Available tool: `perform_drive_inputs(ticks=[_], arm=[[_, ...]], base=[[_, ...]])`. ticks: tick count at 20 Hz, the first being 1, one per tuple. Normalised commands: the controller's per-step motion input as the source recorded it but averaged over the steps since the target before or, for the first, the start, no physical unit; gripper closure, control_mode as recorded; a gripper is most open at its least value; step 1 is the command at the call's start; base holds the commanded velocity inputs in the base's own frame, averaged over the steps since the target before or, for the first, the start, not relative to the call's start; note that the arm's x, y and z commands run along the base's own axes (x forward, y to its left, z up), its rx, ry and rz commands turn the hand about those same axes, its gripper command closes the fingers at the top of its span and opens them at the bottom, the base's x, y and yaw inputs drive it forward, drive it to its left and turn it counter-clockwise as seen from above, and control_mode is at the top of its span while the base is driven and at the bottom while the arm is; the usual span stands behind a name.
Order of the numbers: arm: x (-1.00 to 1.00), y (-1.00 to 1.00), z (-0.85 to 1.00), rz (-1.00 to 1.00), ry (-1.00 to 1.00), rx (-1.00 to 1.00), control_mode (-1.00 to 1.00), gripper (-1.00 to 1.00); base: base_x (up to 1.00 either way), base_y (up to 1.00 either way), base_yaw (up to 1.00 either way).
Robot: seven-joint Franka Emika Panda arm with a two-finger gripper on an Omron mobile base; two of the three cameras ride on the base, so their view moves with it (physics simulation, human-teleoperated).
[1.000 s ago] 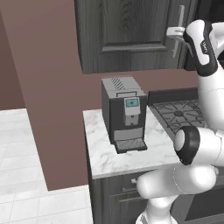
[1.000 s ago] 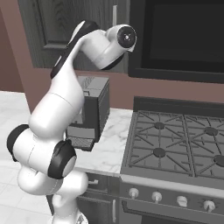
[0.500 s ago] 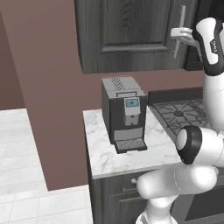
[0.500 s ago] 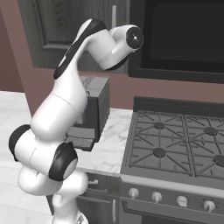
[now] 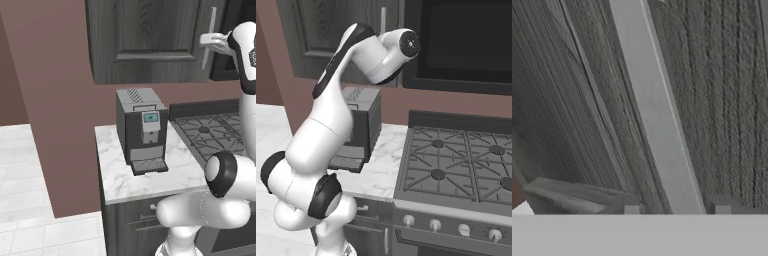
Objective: Move the shaker and mayonnaise from the cabinet to the dining counter.
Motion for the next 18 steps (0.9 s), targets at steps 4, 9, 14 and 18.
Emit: perform_drive_inputs(ticks=[4, 9, 14, 18], arm=[[-0.39, 0.49, 0.06, 0.0, 0.0, 0.0, -1.0, 1.0], [-0.37, 0.53, 0.04, 0.0, 0.0, -0.02, -1.0, 1.0], [-0.38, 0.52, 0.03, 0.0, -0.01, 0.0, -1.0, 1.0], [-0.39, 0.47, 0.07, 0.0, 0.0, 0.0, -1.0, 1.0]], base=[[0.0, 0.0, 0.0], [0.0, 0.0, 0.0], [0.0, 0.0, 0.0], [0.0, 0.0, 0.0]])
